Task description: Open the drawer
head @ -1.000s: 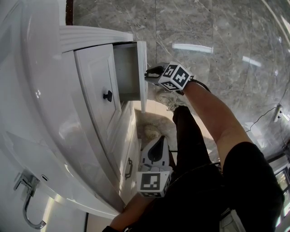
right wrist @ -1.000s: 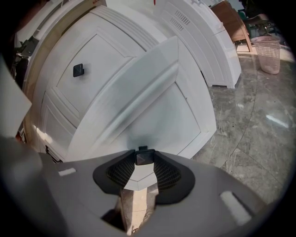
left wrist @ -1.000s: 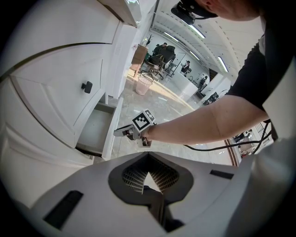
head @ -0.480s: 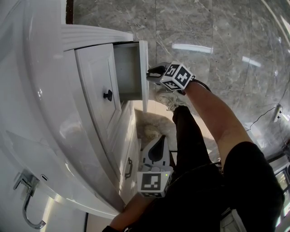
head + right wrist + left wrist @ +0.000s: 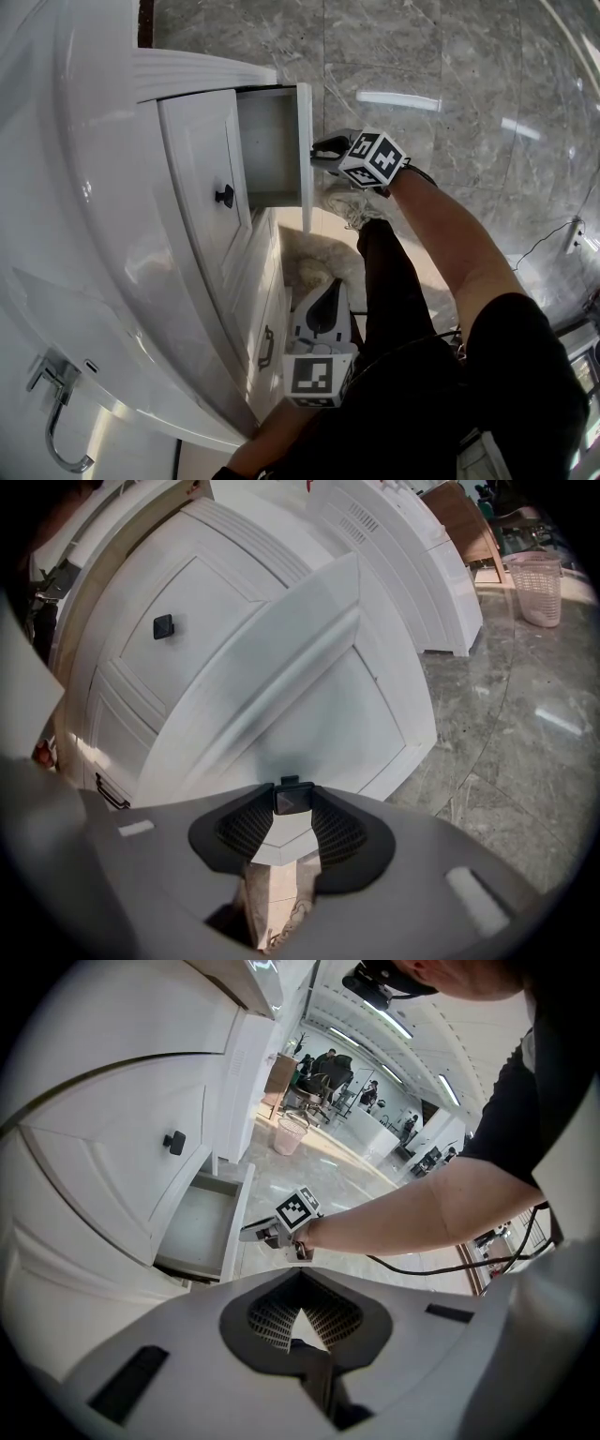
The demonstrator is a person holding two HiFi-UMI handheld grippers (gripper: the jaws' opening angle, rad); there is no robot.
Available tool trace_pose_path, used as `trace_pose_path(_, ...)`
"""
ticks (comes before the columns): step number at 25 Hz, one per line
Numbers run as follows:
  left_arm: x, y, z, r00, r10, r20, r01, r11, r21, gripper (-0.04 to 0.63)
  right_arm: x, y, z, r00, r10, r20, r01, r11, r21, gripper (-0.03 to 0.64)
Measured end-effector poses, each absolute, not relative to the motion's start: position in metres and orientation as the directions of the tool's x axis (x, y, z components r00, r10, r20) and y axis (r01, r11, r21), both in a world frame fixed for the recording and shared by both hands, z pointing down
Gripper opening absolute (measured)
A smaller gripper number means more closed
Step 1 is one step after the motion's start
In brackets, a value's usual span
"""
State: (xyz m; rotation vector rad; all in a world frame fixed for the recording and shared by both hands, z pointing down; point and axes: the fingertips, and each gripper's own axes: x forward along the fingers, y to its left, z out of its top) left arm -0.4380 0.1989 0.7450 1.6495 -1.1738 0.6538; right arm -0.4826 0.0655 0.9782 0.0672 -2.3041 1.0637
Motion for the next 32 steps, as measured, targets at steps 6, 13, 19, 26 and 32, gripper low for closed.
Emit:
trace_pose_path(6, -0.435, 0.200, 0.746, 0.398, -0.391, 0.830, -0.911, -0.063, 0.407, -0.009, -0.473, 0.066, 0.978, -0.824, 0.188, 0.534, -0.289, 0.672, -0.682, 0.126)
trace_pose_path(13, -0.434, 0.201, 0.745, 0.400, -0.387, 0.831, -0.911, -0.072, 0.405, -0.009, -0.455, 0.066, 0.979, -0.822, 0.182, 0.540, -0.302, 0.663, -0.684, 0.124)
trace_pose_path(19, -0.432, 0.202, 0.745, 0.409, -0.386, 0.827, -0.907, -0.072, 0.416, -0.009, -0.446, 0.066, 0.978, -0.819, 0.181, 0.544, -0.310, 0.658, -0.686, 0.124)
trace_pose_path(26, -0.434, 0.203, 0.746, 0.403, -0.382, 0.831, -0.910, -0.077, 0.407, -0.009, -0.444, 0.066, 0.978, -0.819, 0.180, 0.544, -0.312, 0.657, -0.686, 0.124)
trace_pose_path(32, -0.434, 0.200, 0.744, 0.402, -0.392, 0.828, -0.910, -0.072, 0.407, -0.009, -0.437, 0.067, 0.978, -0.818, 0.178, 0.547, -0.318, 0.653, -0.688, 0.124)
